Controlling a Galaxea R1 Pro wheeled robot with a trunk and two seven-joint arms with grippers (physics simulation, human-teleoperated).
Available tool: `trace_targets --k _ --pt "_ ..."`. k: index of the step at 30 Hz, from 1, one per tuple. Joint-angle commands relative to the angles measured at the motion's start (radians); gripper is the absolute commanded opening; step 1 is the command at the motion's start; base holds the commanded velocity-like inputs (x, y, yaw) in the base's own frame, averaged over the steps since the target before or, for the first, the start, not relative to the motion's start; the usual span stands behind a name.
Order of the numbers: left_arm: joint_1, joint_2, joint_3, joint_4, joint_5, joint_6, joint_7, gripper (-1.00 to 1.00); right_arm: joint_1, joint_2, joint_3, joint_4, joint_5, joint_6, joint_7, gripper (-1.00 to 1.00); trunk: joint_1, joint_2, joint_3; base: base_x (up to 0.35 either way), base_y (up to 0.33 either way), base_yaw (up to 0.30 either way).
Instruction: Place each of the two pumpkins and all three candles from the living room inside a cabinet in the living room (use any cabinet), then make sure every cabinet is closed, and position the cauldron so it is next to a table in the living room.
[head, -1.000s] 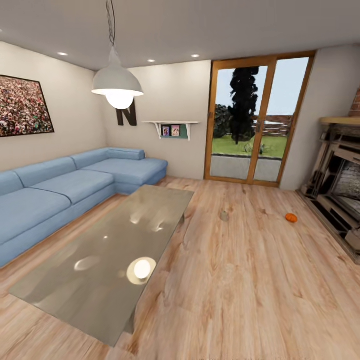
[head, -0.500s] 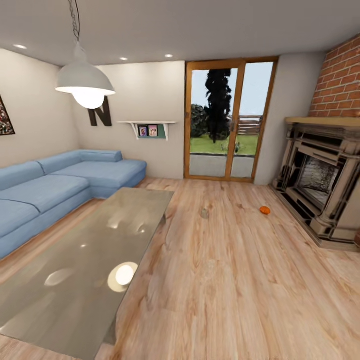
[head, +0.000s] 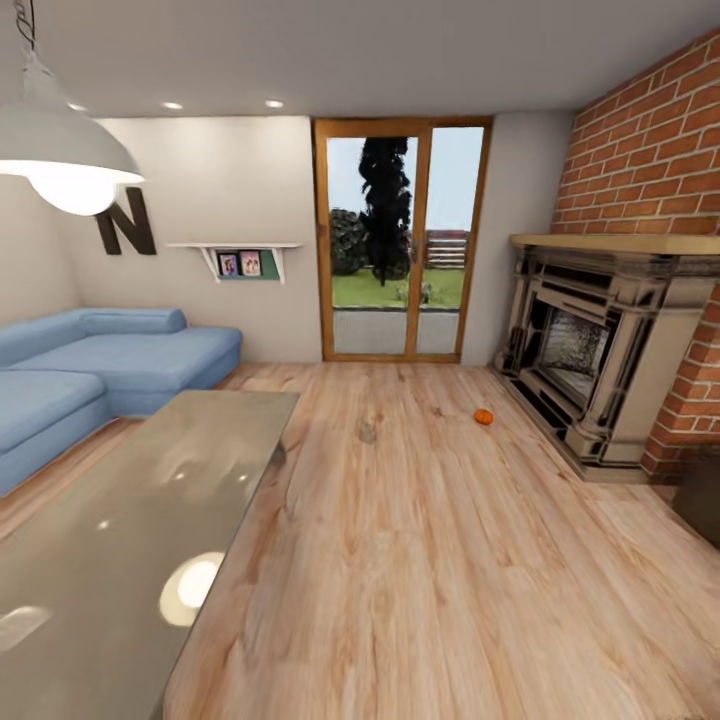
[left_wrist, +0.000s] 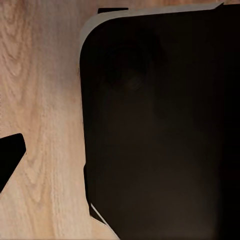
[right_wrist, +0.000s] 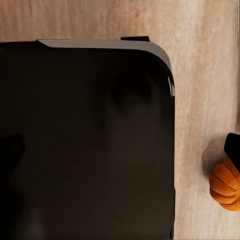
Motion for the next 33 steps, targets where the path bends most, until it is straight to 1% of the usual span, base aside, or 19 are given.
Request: trace_targets --k 1,12,19,24,30,33 --pt "0.0 0.001 -0.001 0.0 -0.001 -0.003 -0.002 1.0 0.0 0.0 -0.001 0.001 -0.004 -0.003 0.0 1.0 0.001 0.0 -0.001 0.323 -0.118 -0.288" --pt "0.0 0.0 -0.006 0.0 -0.002 -0.003 -0.002 1.0 0.0 0.0 -0.001 0.001 -0.004 -0.003 0.001 1.0 0.001 0.0 -0.001 0.317 -0.117 -0.27" --pt "0.0 0.0 -0.007 0.0 -0.002 -0.003 -0.002 1.0 0.0 -0.001 -0.001 0.002 -0.004 -0.018 0.0 1.0 0.001 0.0 -0.001 0.316 -0.083 -0.034" --pt "0.0 0.0 -0.022 0.0 -0.002 -0.003 -0.002 1.0 0.0 -0.001 -0.001 0.002 -0.003 -0.025 0.0 1.0 0.001 0.0 -0.001 0.316 -0.081 -0.002" --pt "0.0 0.001 -0.027 0.0 -0.002 -0.003 -0.002 1.0 0.0 0.0 0.0 0.002 -0.002 -0.026 0.0 1.0 0.001 0.0 -0.001 0.316 -0.073 -0.001" --pt "0.0 0.001 -0.028 0.0 -0.002 -0.003 -0.002 1.0 0.0 0.003 0.0 0.004 -0.001 -0.025 0.001 1.0 0.001 0.0 -0.001 0.316 -0.021 -0.165"
